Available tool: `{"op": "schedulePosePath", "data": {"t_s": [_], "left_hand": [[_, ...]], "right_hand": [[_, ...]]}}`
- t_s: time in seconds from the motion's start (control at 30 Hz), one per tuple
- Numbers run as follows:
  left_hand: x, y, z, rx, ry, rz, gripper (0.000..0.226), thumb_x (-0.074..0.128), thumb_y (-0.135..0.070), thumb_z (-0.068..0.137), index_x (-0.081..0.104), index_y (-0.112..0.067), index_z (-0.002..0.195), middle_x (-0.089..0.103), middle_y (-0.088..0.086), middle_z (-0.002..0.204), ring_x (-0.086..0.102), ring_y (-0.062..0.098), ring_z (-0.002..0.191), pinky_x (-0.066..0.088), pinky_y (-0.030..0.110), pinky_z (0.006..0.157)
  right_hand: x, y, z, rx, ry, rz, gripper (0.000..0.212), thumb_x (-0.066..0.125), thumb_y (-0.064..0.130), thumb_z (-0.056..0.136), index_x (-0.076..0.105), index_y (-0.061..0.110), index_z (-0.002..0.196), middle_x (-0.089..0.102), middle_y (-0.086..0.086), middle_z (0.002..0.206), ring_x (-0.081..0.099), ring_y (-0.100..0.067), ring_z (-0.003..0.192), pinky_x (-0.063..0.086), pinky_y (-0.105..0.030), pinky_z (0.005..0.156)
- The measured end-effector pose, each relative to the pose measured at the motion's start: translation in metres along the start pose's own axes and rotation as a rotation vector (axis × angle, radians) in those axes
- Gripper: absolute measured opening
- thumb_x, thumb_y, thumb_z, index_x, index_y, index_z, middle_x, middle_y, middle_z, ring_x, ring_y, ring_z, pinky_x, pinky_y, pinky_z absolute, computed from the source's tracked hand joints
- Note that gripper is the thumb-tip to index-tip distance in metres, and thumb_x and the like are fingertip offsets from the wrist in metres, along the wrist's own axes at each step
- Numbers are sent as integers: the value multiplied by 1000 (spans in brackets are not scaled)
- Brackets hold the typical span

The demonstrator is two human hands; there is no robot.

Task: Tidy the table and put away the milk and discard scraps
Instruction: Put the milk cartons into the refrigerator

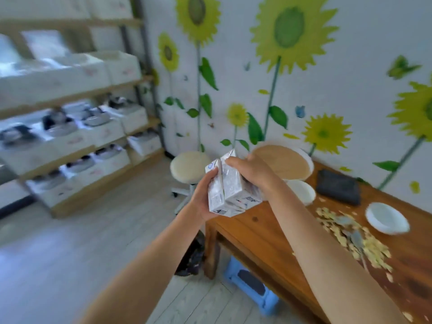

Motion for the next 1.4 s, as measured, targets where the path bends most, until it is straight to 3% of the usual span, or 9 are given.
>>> {"op": "schedulePosePath", "data": {"t_s": [0.23,0.4,0.63,0.73,0.83,0.93,1.03,1.2,1.4], "left_hand": [[-8,20,-115,386,-264,9,75,92,-31,33,62,-9,99,73,12,82,71,25,71,59,34,64],[-11,64,-237,644,-469,-29,72,89,-32,41,60,-7,103,72,13,85,71,26,73,59,35,64],[18,127,-423,970,-859,31,63,88,-38,45,64,-12,97,72,8,85,69,21,75,58,31,69],[47,171,-511,1067,-1037,10,72,89,-39,40,60,-12,100,71,8,86,69,21,76,57,31,71],[82,223,-591,1153,-1179,-10,73,91,-40,33,63,-13,96,73,7,83,70,20,74,57,29,68],[131,277,-661,1234,-1278,-17,67,91,-40,31,68,-15,89,73,5,80,70,19,72,57,28,67],[182,347,-737,1251,-1461,-31,60,86,-28,36,66,-13,90,74,6,76,71,19,68,58,27,62],[266,464,-832,1289,-1759,-165,45,72,-28,54,64,-13,96,74,8,84,70,24,77,54,38,77],[355,549,-900,1535,-1917,-235,20,62,-12,70,60,-9,90,73,8,70,71,20,61,58,30,56]], "right_hand": [[68,26,-70,-253,335,-111,78,48,62,50,56,11,109,66,-10,107,63,-28,95,50,-41,88],[136,25,-161,-392,666,-139,41,53,42,84,46,14,112,58,-3,87,56,-13,63,44,-22,51],[220,38,-329,-780,992,-316,24,51,36,89,48,13,95,56,-3,88,55,-17,75,42,-26,62],[245,33,-426,-907,1131,-331,34,53,38,84,51,11,106,58,-5,94,56,-21,83,44,-31,72],[259,16,-529,-970,1302,-340,46,56,43,75,52,10,107,60,-4,90,58,-17,78,46,-27,65],[272,-10,-625,-1024,1434,-311,74,54,56,54,54,11,112,64,-9,102,63,-24,90,53,-40,83],[275,-54,-729,-1092,1588,-311,68,53,55,58,54,12,111,64,-8,102,63,-25,92,53,-42,86],[251,-124,-881,-1168,1861,-264,61,52,51,63,55,10,108,67,-6,94,67,-23,87,55,-42,78],[211,-171,-1011,-1190,2116,-196,32,49,37,91,42,22,118,57,6,95,57,-5,82,46,-24,70]]}}
Point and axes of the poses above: each hand's wrist, its own z-axis towards the middle knuckle, its own x-axis out of the palm, y = z × x, the point moved 4 cm from there along z, towards the middle knuckle
